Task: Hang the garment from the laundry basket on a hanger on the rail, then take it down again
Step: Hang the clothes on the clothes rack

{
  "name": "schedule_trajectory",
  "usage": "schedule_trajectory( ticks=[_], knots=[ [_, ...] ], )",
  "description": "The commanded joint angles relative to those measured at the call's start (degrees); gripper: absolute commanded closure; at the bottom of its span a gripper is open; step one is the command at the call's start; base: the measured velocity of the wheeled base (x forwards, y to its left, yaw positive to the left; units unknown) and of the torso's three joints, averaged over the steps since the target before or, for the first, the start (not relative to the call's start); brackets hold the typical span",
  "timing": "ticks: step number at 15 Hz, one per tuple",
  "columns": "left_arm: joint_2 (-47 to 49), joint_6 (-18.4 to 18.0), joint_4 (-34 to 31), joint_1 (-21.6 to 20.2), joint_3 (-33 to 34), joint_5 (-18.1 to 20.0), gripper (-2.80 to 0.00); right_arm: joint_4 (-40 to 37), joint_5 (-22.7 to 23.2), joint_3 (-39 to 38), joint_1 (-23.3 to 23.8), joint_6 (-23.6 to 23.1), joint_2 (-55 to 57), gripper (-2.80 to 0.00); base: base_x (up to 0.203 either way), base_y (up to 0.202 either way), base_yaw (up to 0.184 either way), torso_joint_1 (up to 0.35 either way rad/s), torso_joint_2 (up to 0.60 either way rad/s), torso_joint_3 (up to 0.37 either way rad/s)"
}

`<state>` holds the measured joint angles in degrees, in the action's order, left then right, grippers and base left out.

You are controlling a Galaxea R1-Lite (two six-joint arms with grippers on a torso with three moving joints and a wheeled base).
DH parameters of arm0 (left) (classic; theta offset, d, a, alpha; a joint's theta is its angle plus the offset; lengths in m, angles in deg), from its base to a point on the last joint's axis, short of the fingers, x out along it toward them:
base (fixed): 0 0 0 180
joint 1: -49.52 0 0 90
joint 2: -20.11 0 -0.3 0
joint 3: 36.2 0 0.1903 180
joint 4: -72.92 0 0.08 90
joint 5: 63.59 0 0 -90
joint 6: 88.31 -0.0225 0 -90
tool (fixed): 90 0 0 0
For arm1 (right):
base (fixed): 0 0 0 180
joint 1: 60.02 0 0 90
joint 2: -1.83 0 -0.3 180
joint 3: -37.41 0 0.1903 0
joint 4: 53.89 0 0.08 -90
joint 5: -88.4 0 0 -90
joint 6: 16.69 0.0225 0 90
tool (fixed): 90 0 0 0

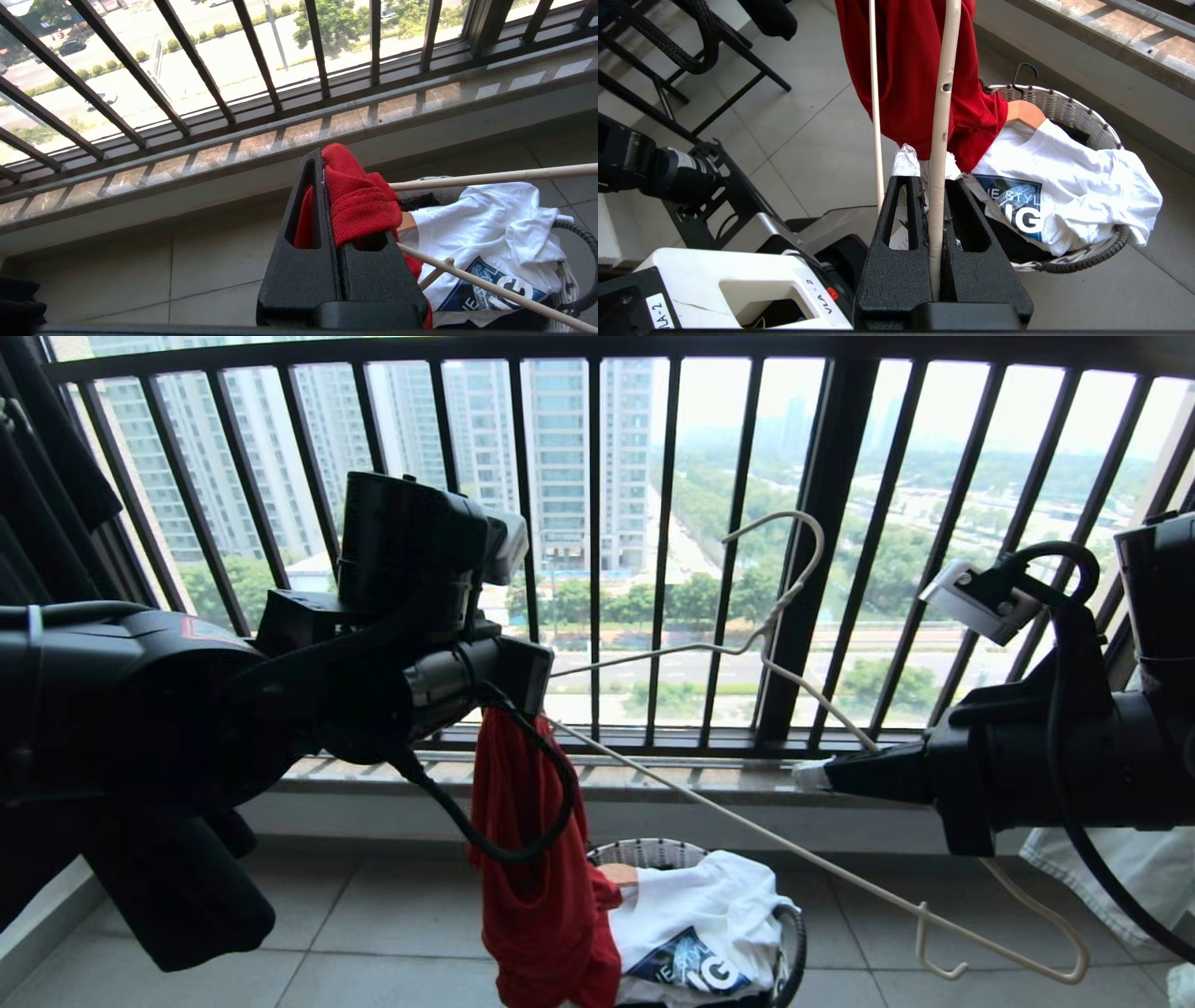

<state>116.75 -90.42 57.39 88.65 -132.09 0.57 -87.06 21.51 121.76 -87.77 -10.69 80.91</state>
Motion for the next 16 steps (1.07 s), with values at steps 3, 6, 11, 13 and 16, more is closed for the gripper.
schedule_trajectory(
  ticks=[3, 6, 11, 13, 16],
  knots=[
    [2.1, 0.1, -1.3, -0.9, -4.3, 2.7, 0.00, -3.3, 0.2, -0.2, -0.3, -3.4, -1.7, 0.00, 0.000, 0.000, 0.000, 0.000, 0.00, 0.000],
    [3.1, -0.1, -8.9, -1.1, -12.5, 3.6, 0.00, -5.4, 0.6, -0.4, -0.5, -5.7, -1.8, 0.00, 0.000, 0.000, 0.000, 0.000, 0.00, 0.000],
    [1.2, -0.1, -21.0, 0.8, -16.5, 5.8, 0.00, -4.0, 0.6, 0.0, 0.7, -5.7, -2.6, 0.00, 0.000, 0.000, 0.000, 0.000, 0.00, 0.000],
    [1.2, -0.2, -22.0, 1.3, -16.8, 5.8, 0.00, -3.7, 0.8, -0.1, 1.2, -5.7, -3.6, 0.00, 0.000, 0.000, 0.000, 0.000, 0.00, 0.000],
    [2.3, -0.9, -22.8, 2.0, -19.6, 6.4, 0.00, -3.8, 3.7, -0.2, 1.2, -5.7, -4.2, 0.00, 0.000, 0.000, 0.000, 0.000, 0.00, 0.000]
  ],
)
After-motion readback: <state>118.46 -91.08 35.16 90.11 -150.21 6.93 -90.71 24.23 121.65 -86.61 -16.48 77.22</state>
